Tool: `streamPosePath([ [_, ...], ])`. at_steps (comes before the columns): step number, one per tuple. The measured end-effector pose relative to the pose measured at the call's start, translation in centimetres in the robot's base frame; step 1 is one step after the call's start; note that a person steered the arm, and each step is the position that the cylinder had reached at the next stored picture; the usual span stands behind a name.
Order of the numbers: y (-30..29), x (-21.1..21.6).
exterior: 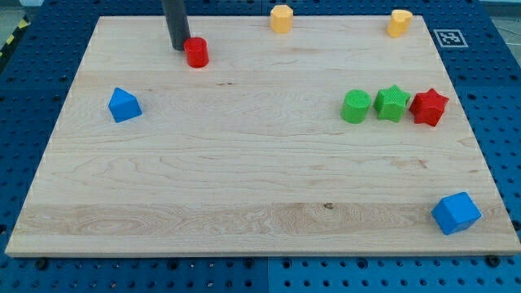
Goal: Move the red circle to the left of the green circle
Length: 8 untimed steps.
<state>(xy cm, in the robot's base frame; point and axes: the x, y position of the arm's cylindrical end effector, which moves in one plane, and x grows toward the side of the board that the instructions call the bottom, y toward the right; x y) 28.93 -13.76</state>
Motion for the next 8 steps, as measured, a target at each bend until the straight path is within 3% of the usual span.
streamPosePath([
  [1, 1.2, 2.2],
  [4, 11.0, 0.4],
  [6, 12.0, 7.2],
  [7, 11.7, 7.6],
  [8, 11.7, 10.6],
])
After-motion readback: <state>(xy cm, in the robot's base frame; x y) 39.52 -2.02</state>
